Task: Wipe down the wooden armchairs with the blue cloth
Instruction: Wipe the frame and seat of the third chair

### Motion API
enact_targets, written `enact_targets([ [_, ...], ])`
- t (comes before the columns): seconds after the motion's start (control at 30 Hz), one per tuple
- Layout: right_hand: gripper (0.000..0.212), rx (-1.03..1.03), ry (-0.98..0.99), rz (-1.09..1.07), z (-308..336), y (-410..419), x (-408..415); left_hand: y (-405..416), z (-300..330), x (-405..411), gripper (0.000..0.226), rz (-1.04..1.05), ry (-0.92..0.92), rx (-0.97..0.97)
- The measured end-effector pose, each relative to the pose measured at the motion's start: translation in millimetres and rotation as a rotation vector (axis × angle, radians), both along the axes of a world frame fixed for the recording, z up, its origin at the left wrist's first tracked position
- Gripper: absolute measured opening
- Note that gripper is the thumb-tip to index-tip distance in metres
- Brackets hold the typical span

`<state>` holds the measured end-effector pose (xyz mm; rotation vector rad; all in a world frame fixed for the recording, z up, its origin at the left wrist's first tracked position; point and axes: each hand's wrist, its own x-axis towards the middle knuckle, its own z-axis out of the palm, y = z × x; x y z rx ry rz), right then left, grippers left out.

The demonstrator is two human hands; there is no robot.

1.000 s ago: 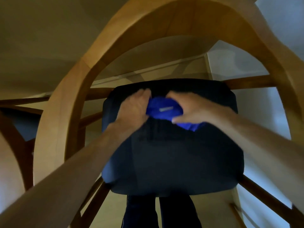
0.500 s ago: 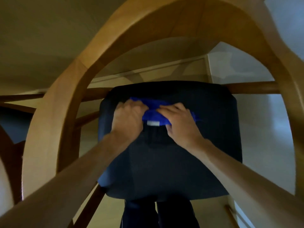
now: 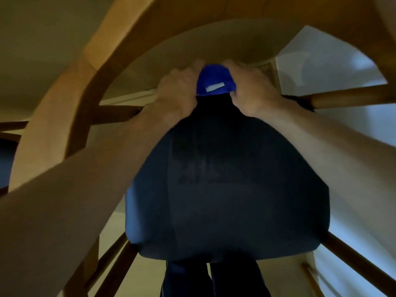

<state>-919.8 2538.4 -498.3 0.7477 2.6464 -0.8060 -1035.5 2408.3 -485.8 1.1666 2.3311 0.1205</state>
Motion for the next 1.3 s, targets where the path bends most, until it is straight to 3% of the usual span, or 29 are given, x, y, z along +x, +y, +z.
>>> enact_targets([
  [0.07, 0.058, -0.001, -0.079, 0.023, -5, -13, 8, -4, -9, 12, 0.049, -0.037, -0.034, -0.056],
  [0.17, 0.065, -0.028, -0.002, 0.000, 4, -48, 44, -43, -10, 56, 0.049, 0.055, 0.067, 0.082],
  [0.23, 0.071, -0.078, -0.066, 0.044, 13, -75, 73, -76, -2, 92, 0.054, 0.094, 0.009, 0.108],
  [0.33, 0.072, -0.163, -0.200, 0.134, 22, -103, 108, -110, 20, 122, 0.064, -0.008, -0.052, 0.023],
  [0.43, 0.071, -0.264, -0.173, 0.157, 28, -89, 114, -117, 28, 124, 0.062, -0.030, -0.133, -0.022],
  [0.57, 0.065, -0.180, 0.021, 0.068, 31, -33, 94, -64, 22, 97, 0.042, 0.035, -0.210, 0.015],
  [0.67, 0.068, -0.014, 0.161, -0.078, 18, 17, 87, 10, 3, 73, 0.054, 0.002, -0.112, 0.187],
  [0.73, 0.073, 0.073, 0.079, -0.105, 3, 42, 89, 55, -13, 68, 0.064, -0.069, -0.103, 0.219],
  [0.83, 0.073, 0.111, -0.113, -0.066, -16, 45, 98, 76, -33, 82, 0.059, -0.127, -0.073, 0.167],
  [1.1, 0.079, -0.033, 0.008, -0.194, -2, -28, 159, 2, -20, 137, 0.066, -0.158, -0.086, 0.211],
  [1.3, 0.077, -0.186, -0.041, -0.164, 13, -73, 216, -49, 12, 177, 0.075, -0.298, -0.156, 0.062],
])
